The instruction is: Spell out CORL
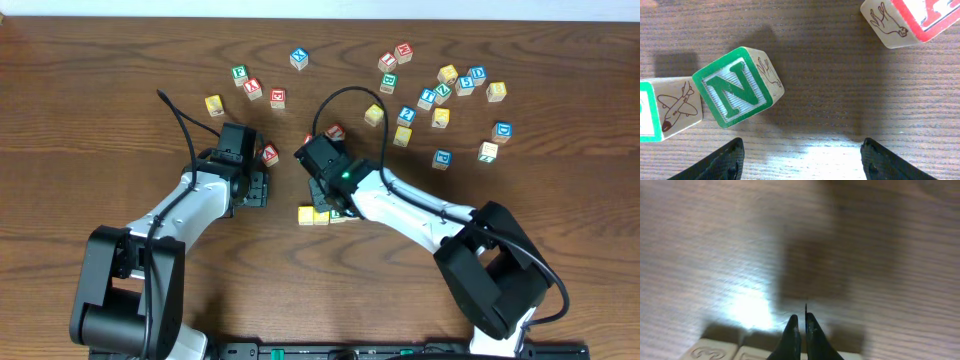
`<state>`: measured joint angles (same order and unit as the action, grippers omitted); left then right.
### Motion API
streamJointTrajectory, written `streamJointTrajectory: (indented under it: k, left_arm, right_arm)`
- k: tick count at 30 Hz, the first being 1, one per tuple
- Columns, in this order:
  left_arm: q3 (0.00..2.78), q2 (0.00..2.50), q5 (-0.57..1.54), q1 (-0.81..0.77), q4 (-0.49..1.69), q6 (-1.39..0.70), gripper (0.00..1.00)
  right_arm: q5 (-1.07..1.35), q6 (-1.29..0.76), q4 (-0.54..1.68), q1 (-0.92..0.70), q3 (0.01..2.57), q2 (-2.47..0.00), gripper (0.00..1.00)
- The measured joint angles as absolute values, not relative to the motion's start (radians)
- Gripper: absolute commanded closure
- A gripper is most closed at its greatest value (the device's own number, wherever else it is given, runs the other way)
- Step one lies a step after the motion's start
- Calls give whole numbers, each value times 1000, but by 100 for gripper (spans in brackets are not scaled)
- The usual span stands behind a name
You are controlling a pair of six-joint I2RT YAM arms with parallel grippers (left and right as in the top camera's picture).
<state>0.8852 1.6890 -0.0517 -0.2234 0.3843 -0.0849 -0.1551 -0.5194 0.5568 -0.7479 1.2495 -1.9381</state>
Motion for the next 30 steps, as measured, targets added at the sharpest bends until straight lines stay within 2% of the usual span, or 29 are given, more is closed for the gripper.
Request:
streamJointTrajectory:
  k: [30]
  left_arm:
    - [885, 1689, -52, -223, 384, -85, 27]
  right_arm:
    - [-160, -534, 606, -741, 1250, -1938, 99]
